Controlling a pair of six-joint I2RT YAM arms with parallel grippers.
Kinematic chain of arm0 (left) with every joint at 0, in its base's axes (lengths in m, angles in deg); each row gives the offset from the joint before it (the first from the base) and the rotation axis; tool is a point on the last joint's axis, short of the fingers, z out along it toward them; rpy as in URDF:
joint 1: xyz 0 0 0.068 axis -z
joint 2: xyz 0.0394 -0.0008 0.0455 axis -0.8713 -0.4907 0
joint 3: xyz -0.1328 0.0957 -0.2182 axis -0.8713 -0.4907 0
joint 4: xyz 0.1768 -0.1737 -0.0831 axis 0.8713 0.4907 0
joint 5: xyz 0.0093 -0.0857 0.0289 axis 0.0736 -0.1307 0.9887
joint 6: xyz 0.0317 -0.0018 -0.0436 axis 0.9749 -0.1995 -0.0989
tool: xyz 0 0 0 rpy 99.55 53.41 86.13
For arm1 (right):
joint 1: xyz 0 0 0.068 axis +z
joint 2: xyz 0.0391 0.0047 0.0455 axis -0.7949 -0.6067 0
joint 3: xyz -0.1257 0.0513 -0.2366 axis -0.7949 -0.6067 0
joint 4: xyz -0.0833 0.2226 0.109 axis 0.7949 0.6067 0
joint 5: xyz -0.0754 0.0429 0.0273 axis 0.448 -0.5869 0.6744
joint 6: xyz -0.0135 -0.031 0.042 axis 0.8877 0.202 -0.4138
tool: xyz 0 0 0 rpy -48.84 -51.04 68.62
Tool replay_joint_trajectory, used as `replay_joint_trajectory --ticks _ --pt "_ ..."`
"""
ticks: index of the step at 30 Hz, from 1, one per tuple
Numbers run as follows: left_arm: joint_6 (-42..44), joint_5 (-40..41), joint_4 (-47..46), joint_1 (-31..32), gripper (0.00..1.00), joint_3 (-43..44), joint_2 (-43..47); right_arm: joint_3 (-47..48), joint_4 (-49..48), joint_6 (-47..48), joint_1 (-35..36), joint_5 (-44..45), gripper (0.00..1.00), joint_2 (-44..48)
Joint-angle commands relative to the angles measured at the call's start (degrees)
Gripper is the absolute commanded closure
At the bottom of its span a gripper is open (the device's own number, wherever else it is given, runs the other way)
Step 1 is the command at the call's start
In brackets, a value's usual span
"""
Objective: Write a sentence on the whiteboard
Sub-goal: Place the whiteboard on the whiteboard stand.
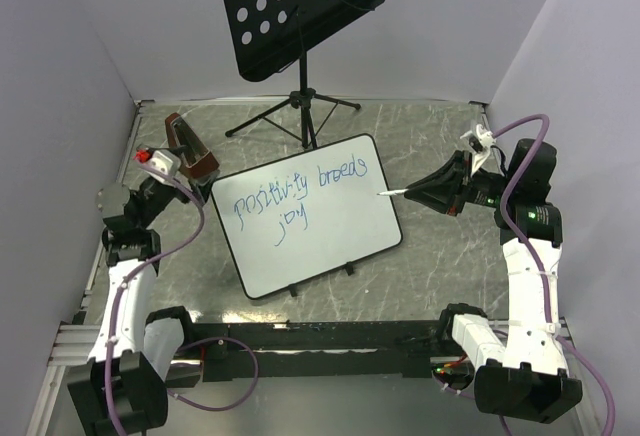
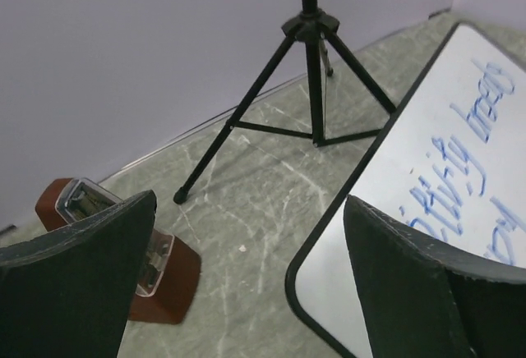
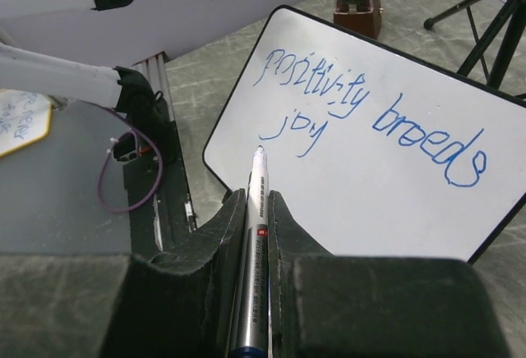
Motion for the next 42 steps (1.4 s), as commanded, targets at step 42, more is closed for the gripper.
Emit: replay_joint_trajectory --ticks 42 --pt "-52.06 81.74 44.35 77.07 0.17 3.82 14.99 -14.03 -21.75 2.10 2.51 57.22 1.00 -13.66"
